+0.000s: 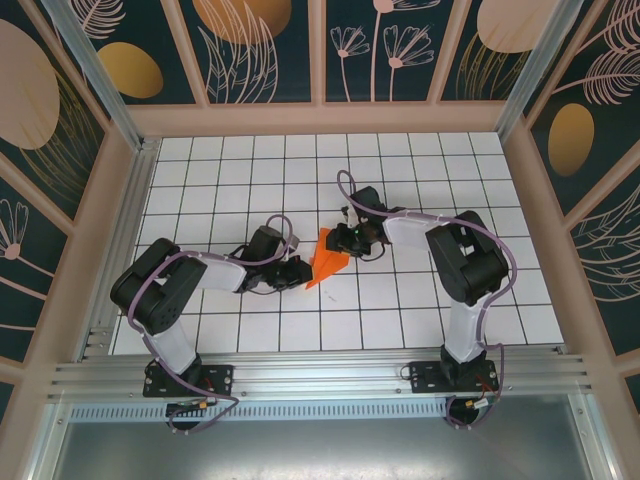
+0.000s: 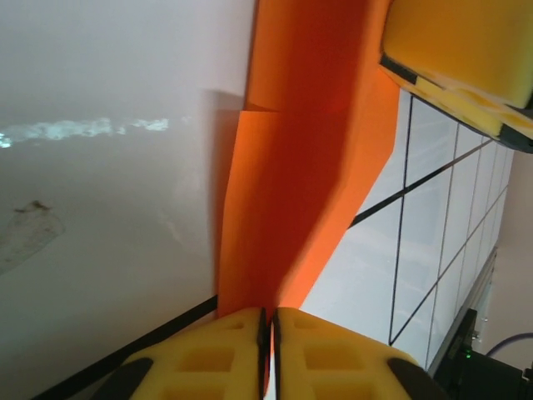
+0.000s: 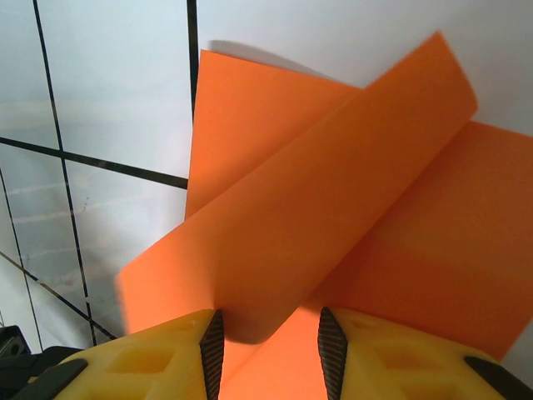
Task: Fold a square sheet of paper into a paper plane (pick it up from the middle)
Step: Fourth fold the wing at the center of the table.
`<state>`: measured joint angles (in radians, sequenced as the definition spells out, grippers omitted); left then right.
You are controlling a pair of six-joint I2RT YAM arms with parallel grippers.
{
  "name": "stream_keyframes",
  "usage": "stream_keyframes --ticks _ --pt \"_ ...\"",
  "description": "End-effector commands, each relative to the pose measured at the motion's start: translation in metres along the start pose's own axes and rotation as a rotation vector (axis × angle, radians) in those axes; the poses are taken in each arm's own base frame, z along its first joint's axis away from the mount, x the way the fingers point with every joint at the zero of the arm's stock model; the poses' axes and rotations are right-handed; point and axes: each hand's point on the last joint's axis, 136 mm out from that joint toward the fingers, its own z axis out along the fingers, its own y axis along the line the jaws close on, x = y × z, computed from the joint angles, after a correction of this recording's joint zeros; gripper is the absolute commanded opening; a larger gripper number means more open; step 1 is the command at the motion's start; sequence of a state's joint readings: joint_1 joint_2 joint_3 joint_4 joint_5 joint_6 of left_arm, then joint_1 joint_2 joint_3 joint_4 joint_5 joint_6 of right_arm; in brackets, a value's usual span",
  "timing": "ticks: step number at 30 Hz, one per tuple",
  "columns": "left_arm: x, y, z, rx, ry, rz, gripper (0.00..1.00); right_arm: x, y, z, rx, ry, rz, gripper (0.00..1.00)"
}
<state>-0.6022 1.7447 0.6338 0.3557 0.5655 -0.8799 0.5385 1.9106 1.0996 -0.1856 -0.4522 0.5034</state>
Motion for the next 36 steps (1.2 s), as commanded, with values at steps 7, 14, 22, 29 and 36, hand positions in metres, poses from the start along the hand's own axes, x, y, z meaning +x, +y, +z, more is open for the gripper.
stream_keyframes --ticks 7,14,22,29,36 --pt "-0.037 -0.036 -0.023 0.053 -0.141 0.055 0.41 0.013 -0.037 0.013 0.156 0.046 0.064 0.4" --pt "-0.056 -0.018 -0.018 -0.041 -0.187 0.047 0.5 0.014 -0.038 0.016 0.153 0.052 0.072 0.4" --pt "-0.052 -0.023 0.004 0.027 -0.092 0.053 0.45 0.016 -0.04 0.019 0.154 0.064 0.09 0.39" --pt "-0.046 -0.023 0.011 0.045 -0.044 0.059 0.43 0.017 -0.042 0.022 0.162 0.076 0.109 0.39" --pt "-0.046 -0.01 0.016 -0.018 -0.034 0.053 0.34 0.02 -0.05 0.022 0.205 0.08 0.154 0.39"
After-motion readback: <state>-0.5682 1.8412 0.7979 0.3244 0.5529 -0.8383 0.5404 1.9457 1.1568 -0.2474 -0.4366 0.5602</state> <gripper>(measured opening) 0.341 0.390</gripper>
